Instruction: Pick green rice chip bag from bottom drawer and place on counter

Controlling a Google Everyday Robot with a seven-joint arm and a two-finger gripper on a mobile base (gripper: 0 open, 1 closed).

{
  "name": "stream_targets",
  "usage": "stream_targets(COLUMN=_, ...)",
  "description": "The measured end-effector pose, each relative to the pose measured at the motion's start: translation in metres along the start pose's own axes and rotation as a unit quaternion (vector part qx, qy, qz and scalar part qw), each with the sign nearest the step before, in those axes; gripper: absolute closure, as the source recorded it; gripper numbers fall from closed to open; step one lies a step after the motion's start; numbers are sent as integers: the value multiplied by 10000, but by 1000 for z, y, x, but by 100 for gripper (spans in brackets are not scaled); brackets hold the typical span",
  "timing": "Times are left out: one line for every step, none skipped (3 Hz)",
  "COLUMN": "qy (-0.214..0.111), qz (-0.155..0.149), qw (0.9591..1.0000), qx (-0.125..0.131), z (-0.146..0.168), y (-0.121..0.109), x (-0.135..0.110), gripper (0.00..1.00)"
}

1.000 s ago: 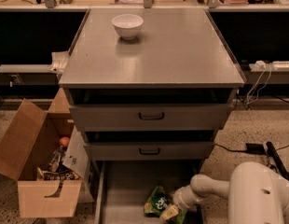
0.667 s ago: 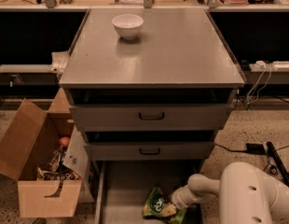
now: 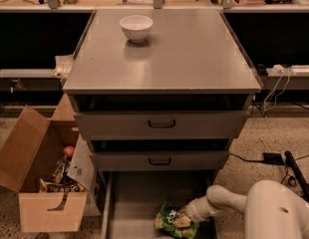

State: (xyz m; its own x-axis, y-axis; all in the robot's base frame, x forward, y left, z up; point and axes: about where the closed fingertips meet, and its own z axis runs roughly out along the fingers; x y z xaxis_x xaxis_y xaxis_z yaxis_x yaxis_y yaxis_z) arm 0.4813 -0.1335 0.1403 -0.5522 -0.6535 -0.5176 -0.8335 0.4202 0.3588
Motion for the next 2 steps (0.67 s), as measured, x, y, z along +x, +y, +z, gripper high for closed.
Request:
stream_targets(qy=-857, qz=-516, qw=9949, qx=-141, z=-45, y=21, x=-37, gripper=100)
stream_targets(qy=-2017, qz=-1260, qw=9706, qx=-357, z=-114, y=49, x=-82, gripper=100)
